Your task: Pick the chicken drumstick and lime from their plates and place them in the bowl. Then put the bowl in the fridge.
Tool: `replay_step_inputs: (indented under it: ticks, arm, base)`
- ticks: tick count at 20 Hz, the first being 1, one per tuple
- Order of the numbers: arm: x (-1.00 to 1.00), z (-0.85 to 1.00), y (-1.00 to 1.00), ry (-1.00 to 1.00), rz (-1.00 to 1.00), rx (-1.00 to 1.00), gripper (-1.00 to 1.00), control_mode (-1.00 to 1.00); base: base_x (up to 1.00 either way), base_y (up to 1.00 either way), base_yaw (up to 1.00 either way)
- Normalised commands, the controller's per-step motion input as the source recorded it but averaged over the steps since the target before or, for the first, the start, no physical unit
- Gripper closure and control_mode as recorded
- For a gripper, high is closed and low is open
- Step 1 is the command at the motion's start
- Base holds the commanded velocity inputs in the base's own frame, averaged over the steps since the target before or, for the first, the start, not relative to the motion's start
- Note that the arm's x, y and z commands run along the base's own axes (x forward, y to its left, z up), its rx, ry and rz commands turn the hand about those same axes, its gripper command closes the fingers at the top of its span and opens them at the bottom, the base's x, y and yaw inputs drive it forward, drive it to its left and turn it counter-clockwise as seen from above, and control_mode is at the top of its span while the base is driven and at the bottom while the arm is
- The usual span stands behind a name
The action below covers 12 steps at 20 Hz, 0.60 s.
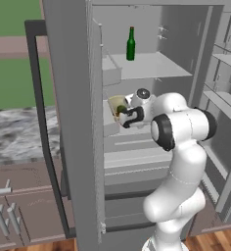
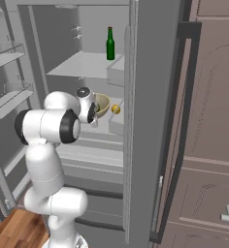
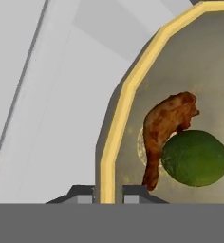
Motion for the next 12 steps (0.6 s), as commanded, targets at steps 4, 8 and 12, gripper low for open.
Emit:
replay_step_inputs:
  ticks: [4, 8, 12]
  arm:
    - [0.15, 0.00, 0.03, 0.00, 0.00, 0.00, -1.00, -1.00]
    - [0.10, 0.00, 0.01, 0.00, 0.00, 0.02, -1.00, -1.00]
    - [-0.01, 0.02, 0.00, 0.00, 0.00, 0.04, -1.00, -1.00]
  base:
    - [0.00, 0.00, 0.00]
    - [0.00, 0.00, 0.00]
    - [0.00, 0.00, 0.00]
